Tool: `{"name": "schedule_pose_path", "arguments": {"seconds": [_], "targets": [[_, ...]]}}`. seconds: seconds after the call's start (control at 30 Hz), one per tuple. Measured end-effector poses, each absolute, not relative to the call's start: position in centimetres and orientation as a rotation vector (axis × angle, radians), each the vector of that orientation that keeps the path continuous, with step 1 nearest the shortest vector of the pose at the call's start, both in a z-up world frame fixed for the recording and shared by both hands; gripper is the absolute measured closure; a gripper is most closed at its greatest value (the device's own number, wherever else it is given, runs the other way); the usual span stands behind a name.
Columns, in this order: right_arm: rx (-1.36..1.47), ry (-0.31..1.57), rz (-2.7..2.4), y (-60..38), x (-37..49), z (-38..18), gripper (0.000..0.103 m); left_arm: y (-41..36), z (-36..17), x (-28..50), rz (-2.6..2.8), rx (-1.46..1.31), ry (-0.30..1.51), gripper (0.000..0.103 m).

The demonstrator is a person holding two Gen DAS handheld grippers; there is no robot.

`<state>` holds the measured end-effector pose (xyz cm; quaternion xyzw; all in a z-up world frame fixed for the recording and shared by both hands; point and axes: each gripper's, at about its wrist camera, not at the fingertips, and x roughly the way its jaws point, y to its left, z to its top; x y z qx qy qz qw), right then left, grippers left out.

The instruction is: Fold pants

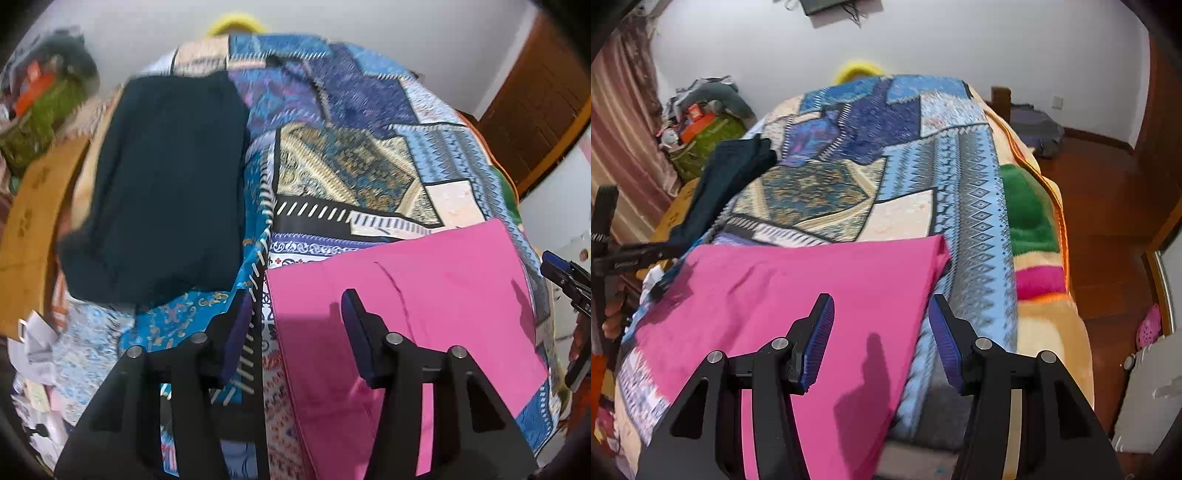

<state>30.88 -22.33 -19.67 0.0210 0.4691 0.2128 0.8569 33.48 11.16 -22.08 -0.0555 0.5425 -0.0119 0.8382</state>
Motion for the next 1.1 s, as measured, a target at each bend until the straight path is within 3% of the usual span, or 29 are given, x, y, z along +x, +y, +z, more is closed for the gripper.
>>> {"name": "schedule_pose_path", "arguments": {"seconds": [0.33,0.43,0.5,0.57,0.63,0.77,1.0,1.1], "targets": [[0.006,1.101,0.435,-21.4,37.4,-24.0,0.055,11.6,-25.5,35.7,-0.104,-0.209,1.251,0.054],[-0.003,1.141,0.448,-20.8,38.1,-25.2,0.068,11.2,-25.7,35.8,-0.102,-0.196,1.237,0.061],[-0.045,1.124,0.454,-20.2,37.9,-25.3,0.074,10.8,-25.7,35.8,-0.116,-0.186,1.226,0.078],[-0.093,1.114,0.454,-19.8,37.6,-25.4,0.088,10.6,-25.5,35.6,-0.111,-0.175,1.210,0.085],[-0.135,1.096,0.446,-19.6,37.2,-25.6,0.092,10.4,-25.4,35.4,-0.103,-0.148,1.198,0.087],[-0.151,1.077,0.426,-19.9,37.0,-25.7,0.095,9.6,-25.5,34.7,0.002,-0.028,1.186,0.101],[-0.167,1.079,0.402,-19.5,37.1,-25.6,0.094,10.6,-25.6,33.6,-0.004,-0.032,1.198,0.099],[-0.164,1.086,0.376,-19.5,37.3,-24.8,0.087,10.7,-24.8,33.0,-0.009,-0.024,1.188,0.097]]}}
